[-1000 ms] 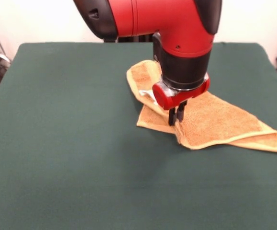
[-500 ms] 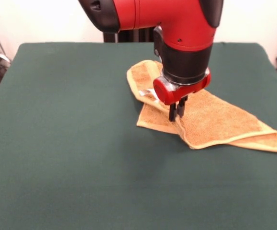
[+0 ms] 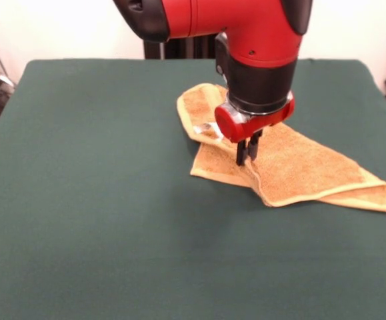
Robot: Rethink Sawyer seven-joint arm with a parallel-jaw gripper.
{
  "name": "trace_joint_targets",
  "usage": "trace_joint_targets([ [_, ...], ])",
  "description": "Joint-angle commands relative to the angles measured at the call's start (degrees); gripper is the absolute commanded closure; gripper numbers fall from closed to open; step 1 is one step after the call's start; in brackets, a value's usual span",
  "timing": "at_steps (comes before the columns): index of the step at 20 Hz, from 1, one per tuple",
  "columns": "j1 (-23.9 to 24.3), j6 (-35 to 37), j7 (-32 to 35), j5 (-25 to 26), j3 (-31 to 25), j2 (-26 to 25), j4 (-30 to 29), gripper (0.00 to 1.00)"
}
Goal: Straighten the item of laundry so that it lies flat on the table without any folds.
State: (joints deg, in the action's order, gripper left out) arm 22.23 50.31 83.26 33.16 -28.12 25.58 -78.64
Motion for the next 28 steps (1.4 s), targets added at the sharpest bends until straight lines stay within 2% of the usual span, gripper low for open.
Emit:
trace_joint_targets([
  [1, -3.04, -3.45, 9.35, -2.73, 1.25, -1.05, -8.52, 1.0],
  [28, -4.67, -4.63, 8.89, -6.39, 3.04, 0.27, -10.75, 1.0],
])
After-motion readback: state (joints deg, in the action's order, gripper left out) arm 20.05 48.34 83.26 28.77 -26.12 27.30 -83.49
